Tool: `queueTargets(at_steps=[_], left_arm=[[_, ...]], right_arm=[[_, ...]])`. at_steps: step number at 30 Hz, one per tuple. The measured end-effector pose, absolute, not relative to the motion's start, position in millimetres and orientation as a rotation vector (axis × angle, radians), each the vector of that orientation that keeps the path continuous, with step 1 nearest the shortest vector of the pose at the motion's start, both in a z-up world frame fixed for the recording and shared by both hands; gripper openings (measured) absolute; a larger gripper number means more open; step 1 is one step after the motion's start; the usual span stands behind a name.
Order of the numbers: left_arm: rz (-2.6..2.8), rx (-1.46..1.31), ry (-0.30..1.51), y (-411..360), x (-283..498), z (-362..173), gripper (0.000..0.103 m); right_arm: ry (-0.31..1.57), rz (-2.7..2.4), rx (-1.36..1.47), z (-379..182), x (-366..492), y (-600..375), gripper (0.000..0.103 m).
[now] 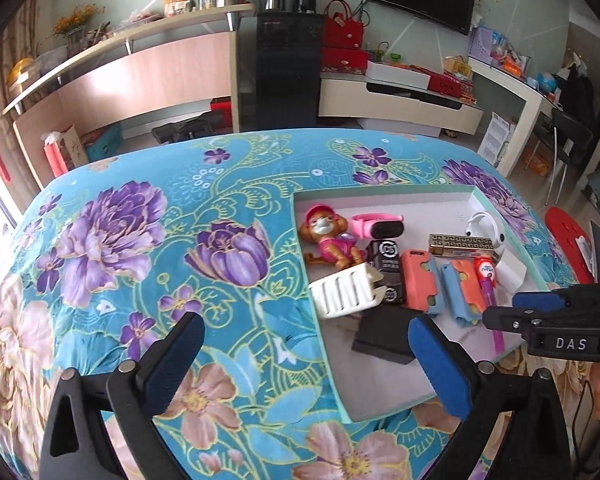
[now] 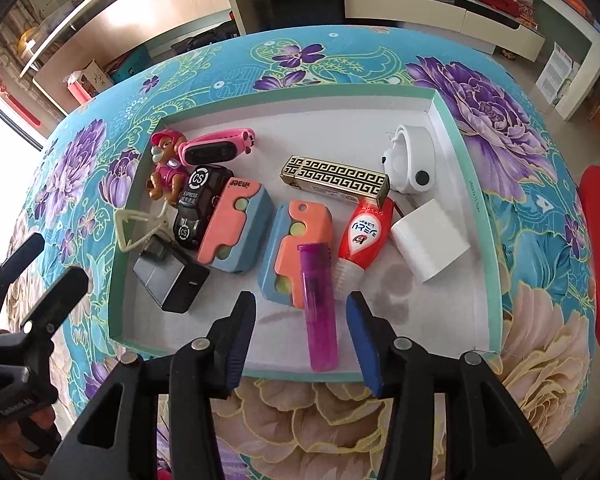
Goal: Organize rigid objects
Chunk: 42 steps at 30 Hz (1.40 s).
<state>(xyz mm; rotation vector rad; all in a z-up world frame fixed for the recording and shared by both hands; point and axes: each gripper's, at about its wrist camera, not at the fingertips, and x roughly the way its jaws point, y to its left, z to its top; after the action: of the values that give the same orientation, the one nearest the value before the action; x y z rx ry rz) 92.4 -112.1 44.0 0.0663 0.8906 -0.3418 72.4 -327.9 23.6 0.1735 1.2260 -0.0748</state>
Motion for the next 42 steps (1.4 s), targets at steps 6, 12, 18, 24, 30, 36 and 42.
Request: queueTargets(at_steps=[6,12,18,24,30,36,42], left_arm=[[-0.247,0.018,0.933,-68,83,34,0.103],[-0.203,0.016,0.956,-46,72,27,0.103],[-0.180,0.017,0.969,-33,60,22,0.103],[-0.151,0.033,0.979,-28,49,18,0.103],[-0.131,0.044,0.974,-25,39,15,0.103],[-0.104,0.068,0.995,-28,31,5,0.103],[-0.086,0.073,0.983,-27,24,0,0.103]], right_arm=[[1.200,-0.054,0.138,26,63,-302,0.070],[1.190,-0.035,0.156,17,53,-279,0.076],[1.159,-0.058,0.159,8,43,-258,0.084],[1.136,-0.095,0.177,3,30,-244,0.088],[1.110,-0.146,0.188,-2,17,-234,0.088],[1.086,-0.183,0.178,-8,5,-228,0.088],[1.053,-0.213,0.163,-9,-4,-226,0.088]])
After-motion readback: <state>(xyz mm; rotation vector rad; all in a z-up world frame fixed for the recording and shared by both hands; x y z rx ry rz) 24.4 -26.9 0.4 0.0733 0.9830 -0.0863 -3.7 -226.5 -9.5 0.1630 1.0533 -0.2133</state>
